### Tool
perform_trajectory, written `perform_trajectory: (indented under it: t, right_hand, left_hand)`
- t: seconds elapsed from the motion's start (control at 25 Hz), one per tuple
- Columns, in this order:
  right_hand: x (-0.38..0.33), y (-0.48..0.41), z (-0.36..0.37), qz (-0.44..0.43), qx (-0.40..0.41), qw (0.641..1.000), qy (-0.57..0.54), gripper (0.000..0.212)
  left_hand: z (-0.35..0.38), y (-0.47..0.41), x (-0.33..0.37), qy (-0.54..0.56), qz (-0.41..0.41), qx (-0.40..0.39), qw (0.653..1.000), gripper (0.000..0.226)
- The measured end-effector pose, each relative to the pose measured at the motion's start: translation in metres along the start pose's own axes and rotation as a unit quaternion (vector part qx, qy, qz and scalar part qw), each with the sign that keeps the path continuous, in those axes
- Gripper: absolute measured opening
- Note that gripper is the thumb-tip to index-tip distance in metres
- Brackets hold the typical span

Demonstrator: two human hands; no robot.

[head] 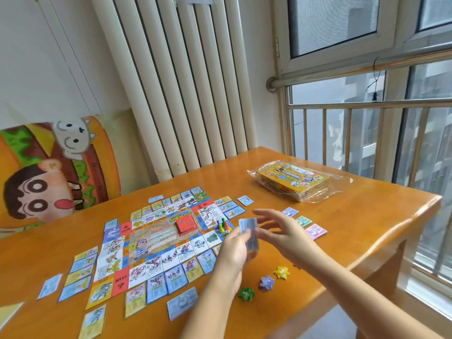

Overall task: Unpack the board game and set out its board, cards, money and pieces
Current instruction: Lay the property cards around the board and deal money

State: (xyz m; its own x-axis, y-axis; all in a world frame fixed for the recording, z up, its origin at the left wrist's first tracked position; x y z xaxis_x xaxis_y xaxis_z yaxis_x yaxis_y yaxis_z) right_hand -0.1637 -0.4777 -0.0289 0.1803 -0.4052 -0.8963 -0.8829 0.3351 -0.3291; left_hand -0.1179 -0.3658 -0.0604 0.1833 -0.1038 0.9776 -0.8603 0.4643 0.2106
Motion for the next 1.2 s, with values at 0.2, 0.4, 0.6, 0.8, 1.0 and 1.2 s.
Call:
perform_trajectory:
  t: [0.2,0.4,0.6,0.8,1.0,1.2]
  right_hand:
    - [0.012,0.031,0.001,0.068,0.067,0.976,-0.196,0.007]
    - [0.0,0.039,-0.033,0.074,-0.016,0.995,-0.058,0.009]
    - [0.003,0.052,-0.072,0.074,-0.029,0.997,0.003,0.007]
    - [0.037,0.067,-0.096,0.12,0.171,0.951,-0.227,0.006]
    - [0.049,0.065,-0.106,0.121,0.177,0.955,-0.206,0.005]
    - [0.082,0.046,-0.134,0.2,0.173,0.958,-0.111,0.004]
  left_hand:
    - [0.026,0.017,-0.004,0.141,0.02,0.002,0.99,0.023]
    - [0.03,0.031,0.003,0.038,0.077,-0.033,0.996,0.013]
    - [0.042,0.037,0.012,-0.131,0.136,-0.037,0.981,0.004]
    - [0.071,0.035,-0.002,-0.047,0.123,-0.003,0.991,0.003]
    - [0.084,0.029,-0.006,-0.11,0.136,-0.023,0.984,0.007]
    - [0.061,0.006,0.002,-0.352,0.158,0.046,0.921,0.009]
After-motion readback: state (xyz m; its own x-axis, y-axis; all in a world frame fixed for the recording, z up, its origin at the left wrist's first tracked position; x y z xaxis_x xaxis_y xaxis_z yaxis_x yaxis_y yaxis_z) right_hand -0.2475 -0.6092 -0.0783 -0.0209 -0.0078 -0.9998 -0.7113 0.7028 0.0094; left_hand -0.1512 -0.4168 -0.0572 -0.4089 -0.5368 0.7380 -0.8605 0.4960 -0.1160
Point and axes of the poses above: each hand's wrist, its own y-axis away from the middle knuckle, its own z-axis out of the palm, x = y × z, the point moved 9 cm from there along -y, towards the middle knuckle, and after that the axes turned 5 degrees about -y, right-handed, at the moved point
